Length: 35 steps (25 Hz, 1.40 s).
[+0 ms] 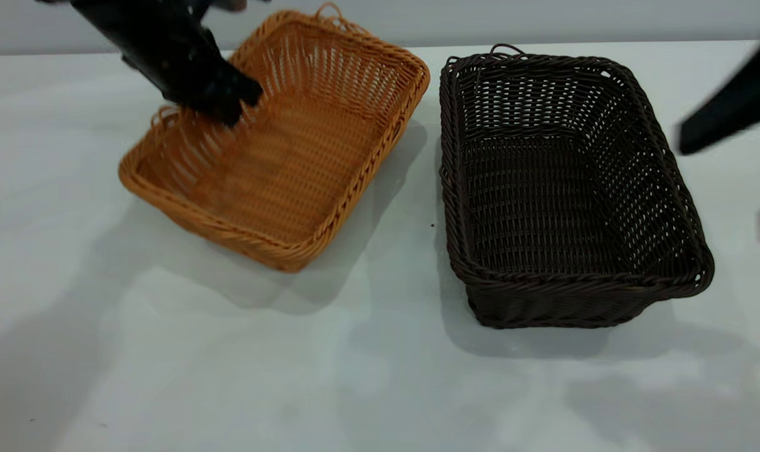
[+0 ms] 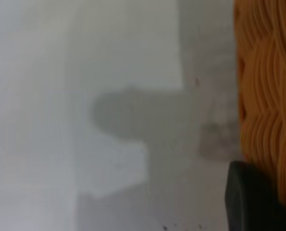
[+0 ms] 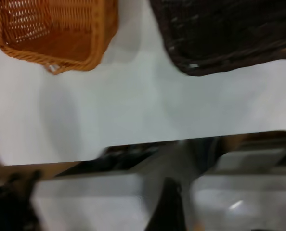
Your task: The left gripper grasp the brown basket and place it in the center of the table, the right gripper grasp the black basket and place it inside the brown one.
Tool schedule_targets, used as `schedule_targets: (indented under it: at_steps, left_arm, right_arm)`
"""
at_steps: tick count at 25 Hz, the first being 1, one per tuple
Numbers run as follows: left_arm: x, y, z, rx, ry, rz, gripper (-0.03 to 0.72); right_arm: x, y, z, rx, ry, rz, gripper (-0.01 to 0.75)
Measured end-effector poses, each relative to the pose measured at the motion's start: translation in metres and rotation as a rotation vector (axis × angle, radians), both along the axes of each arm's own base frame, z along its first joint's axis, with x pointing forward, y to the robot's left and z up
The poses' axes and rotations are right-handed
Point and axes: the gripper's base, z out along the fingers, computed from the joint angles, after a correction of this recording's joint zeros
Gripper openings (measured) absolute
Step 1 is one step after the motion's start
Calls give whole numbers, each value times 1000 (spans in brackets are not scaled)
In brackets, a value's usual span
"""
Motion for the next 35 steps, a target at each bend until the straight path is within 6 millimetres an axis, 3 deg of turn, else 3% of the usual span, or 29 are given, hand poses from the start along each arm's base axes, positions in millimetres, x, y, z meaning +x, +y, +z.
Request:
schedule_targets:
  at_steps: [6, 9, 17, 22, 28, 31, 35]
  left_arm:
    - [6, 0, 56, -3, -140, -25, 86]
    - [6, 0, 71, -10, -176, -24, 85]
    - [5, 1, 74, 4, -175, -47, 85]
    - [5, 1, 74, 5, -173, -48, 85]
    - [5, 1, 74, 17, -178, -68, 85]
    - [5, 1, 74, 22, -179, -74, 85]
    - [5, 1, 74, 32, -182, -88, 85]
  right_arm:
    - [29, 8, -54, 112, 203, -141, 581]
    - [37, 9, -78, 144, 274, -203, 581]
    - [43, 20, -128, 137, 386, -292, 581]
    - [57, 29, -148, 75, 375, -301, 581]
    - [69, 24, -160, -39, 356, -349, 569]
    - [76, 20, -161, -92, 331, -379, 477]
    - [80, 15, -162, -129, 325, -432, 251]
